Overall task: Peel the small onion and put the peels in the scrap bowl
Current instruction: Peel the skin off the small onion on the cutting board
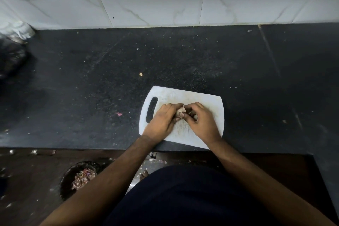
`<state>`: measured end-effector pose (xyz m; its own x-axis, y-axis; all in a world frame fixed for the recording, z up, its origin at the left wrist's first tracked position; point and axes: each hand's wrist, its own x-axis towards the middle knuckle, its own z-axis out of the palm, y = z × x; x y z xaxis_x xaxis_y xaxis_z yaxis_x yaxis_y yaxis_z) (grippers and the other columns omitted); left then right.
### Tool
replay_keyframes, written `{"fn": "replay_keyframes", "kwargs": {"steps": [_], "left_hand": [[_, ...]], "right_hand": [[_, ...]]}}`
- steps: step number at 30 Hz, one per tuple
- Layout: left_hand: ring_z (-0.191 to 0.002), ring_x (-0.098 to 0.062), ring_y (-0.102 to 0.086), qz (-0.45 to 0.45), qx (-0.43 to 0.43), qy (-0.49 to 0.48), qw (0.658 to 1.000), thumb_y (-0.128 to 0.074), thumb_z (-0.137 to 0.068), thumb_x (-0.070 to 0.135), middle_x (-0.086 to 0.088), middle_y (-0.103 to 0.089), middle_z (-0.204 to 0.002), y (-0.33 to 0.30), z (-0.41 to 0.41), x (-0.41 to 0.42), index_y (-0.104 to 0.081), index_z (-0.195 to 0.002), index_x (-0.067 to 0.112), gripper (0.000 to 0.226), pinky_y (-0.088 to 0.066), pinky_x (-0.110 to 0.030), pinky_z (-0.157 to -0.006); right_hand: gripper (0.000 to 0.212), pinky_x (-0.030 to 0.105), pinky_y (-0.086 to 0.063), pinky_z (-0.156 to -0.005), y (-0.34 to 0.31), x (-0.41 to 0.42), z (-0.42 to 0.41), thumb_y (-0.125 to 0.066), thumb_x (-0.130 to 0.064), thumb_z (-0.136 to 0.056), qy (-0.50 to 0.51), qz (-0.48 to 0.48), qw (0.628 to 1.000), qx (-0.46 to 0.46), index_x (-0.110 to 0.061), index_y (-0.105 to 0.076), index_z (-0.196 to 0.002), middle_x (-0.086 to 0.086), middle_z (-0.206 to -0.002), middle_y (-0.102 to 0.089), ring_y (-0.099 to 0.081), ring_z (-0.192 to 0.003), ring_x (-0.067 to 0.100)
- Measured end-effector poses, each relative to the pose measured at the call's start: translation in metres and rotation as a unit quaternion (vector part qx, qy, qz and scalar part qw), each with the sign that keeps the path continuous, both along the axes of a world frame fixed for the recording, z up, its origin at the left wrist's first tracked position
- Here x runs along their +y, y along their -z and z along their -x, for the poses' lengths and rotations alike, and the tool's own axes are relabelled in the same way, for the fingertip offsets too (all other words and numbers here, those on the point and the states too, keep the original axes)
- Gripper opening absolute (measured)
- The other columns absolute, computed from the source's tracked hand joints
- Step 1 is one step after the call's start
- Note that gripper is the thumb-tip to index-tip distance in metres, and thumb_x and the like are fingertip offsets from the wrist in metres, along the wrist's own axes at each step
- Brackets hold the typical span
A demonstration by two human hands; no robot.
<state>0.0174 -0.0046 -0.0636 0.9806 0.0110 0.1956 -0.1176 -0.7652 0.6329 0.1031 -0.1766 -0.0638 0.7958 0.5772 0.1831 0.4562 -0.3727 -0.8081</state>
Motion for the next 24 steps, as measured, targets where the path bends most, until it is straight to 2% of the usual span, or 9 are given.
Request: {"fn": "replay_keyframes", "kwargs": {"steps": [3,5,8,11,15,18,21,24], "left_hand": [[-0.119,-0.015,-0.051,0.038,0.015,-0.008,0.999,-0.065,-0.098,0.020,-0.006,-0.057,-0.131,0.0013,0.0008,0.0018,-0.037,-0.151,0.009,0.061,-0.042,-0.027,-0.106],[-0.127,-0.012,-0.049,0.057,0.015,-0.018,0.998,-0.073,-0.093,0.028,-0.007,-0.051,-0.139,0.0026,-0.0012,0.0037,-0.042,-0.147,0.006,0.066,-0.039,-0.022,-0.111],[-0.117,-0.010,-0.053,0.063,0.010,-0.036,0.997,-0.078,-0.089,0.031,-0.004,-0.051,-0.129,0.0036,-0.0032,0.0030,-0.053,-0.133,0.007,0.056,-0.045,-0.020,-0.103],[-0.107,-0.012,-0.055,0.046,-0.001,-0.026,0.999,-0.072,-0.094,0.026,-0.002,-0.056,-0.119,0.0040,-0.0029,0.0021,-0.054,-0.125,0.011,0.039,-0.048,-0.030,-0.096],[-0.107,-0.015,-0.054,0.008,-0.008,-0.003,1.000,-0.065,-0.098,0.022,-0.003,-0.060,-0.119,0.0041,-0.0012,0.0013,-0.054,-0.127,0.012,0.033,-0.047,-0.035,-0.095],[-0.108,-0.013,-0.054,0.021,-0.002,-0.005,1.000,-0.066,-0.097,0.026,0.000,-0.062,-0.120,0.0034,0.0003,0.0015,-0.054,-0.130,0.015,0.036,-0.047,-0.033,-0.095],[-0.109,-0.009,-0.053,0.032,0.008,-0.010,0.999,-0.070,-0.095,0.034,0.003,-0.064,-0.120,0.0006,-0.0012,0.0032,-0.056,-0.130,0.018,0.041,-0.043,-0.022,-0.096],[-0.108,-0.008,-0.053,0.042,0.015,-0.018,0.999,-0.072,-0.093,0.032,0.005,-0.064,-0.118,-0.0006,-0.0029,0.0015,-0.058,-0.127,0.019,0.039,-0.044,-0.023,-0.094]], "right_hand": [[0.014,0.041,-0.054,-0.067,0.0025,0.0015,-0.0028,-0.070,-0.030,-0.094,0.010,0.016,1.000,-0.001,-0.019,-0.061,-0.091,-0.007,-0.085,-0.064,-0.063,-0.077,0.012],[0.016,0.043,-0.052,-0.064,0.0045,0.0027,-0.0038,-0.068,-0.028,-0.095,0.017,0.017,1.000,-0.001,-0.018,-0.059,-0.087,-0.005,-0.081,-0.063,-0.061,-0.073,0.014],[0.016,0.042,-0.050,-0.064,0.0041,0.0022,-0.0025,-0.064,-0.023,-0.098,0.022,0.021,0.999,-0.022,-0.015,-0.058,-0.086,-0.005,-0.080,-0.061,-0.058,-0.072,0.013],[0.015,0.043,-0.049,-0.065,0.0035,0.0017,-0.0011,-0.058,-0.020,-0.100,0.019,0.032,0.998,-0.041,-0.014,-0.054,-0.087,-0.005,-0.080,-0.061,-0.057,-0.073,0.015],[0.007,0.046,-0.051,-0.066,0.0035,0.0018,-0.0024,-0.056,-0.015,-0.098,0.027,0.081,0.994,-0.063,-0.016,-0.052,-0.092,-0.003,-0.085,-0.063,-0.060,-0.075,0.019],[0.005,0.045,-0.051,-0.067,0.0020,0.0025,-0.0006,-0.055,-0.011,-0.097,0.028,0.113,0.990,-0.074,-0.015,-0.052,-0.097,0.000,-0.089,-0.065,-0.062,-0.079,0.022],[0.008,0.043,-0.050,-0.067,0.0025,0.0053,0.0017,-0.056,-0.010,-0.096,0.028,0.154,0.984,-0.088,-0.014,-0.052,-0.102,0.003,-0.090,-0.066,-0.064,-0.082,0.026],[0.009,0.043,-0.050,-0.069,0.0038,0.0080,0.0023,-0.054,-0.012,-0.098,0.040,0.179,0.980,-0.080,-0.011,-0.053,-0.107,0.005,-0.094,-0.067,-0.064,-0.084,0.026]]}}
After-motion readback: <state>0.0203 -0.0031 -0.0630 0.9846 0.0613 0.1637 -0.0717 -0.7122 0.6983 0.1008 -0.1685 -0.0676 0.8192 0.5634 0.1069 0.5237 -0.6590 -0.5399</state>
